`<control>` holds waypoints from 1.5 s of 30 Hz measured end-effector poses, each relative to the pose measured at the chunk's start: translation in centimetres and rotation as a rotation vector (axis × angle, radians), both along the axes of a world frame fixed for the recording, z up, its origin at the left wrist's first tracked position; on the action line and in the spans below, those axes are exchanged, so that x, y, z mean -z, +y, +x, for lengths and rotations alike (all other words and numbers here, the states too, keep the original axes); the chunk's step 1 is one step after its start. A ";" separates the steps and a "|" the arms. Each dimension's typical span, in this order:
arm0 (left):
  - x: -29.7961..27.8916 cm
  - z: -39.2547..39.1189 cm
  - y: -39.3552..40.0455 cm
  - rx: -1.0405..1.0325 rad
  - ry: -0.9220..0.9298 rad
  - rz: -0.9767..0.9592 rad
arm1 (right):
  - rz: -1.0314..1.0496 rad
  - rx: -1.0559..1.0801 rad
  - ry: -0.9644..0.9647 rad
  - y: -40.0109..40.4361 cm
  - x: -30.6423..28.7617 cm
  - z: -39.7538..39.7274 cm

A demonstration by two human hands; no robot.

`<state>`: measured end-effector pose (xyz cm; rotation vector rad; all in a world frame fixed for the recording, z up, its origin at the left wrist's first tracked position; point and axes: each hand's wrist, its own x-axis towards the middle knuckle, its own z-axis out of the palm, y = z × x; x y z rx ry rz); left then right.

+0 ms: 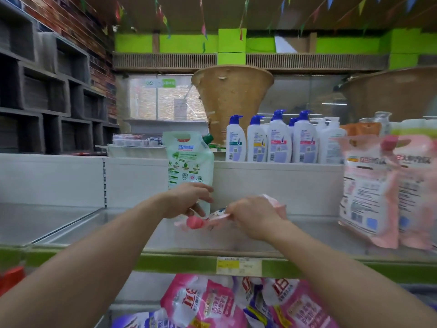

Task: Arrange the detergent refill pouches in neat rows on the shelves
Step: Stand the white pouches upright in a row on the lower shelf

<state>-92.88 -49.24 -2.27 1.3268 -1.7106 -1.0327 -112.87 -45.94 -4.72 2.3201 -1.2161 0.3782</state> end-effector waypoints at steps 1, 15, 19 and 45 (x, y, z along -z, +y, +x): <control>0.0 -0.1 -0.5 0.019 -0.034 -0.008 | -0.004 0.019 -0.065 -0.2 -0.4 -0.6; 1.9 -3.9 -3.4 0.263 -0.181 -0.044 | -0.036 0.048 -1.187 0.0 -4.4 -9.8; 1.8 -7.4 -3.8 0.510 -0.047 0.002 | 0.047 0.011 -1.492 -0.3 -4.8 -11.2; -2.7 -24.0 -10.1 0.257 0.720 0.001 | -0.121 0.403 -0.979 3.5 -3.8 -19.4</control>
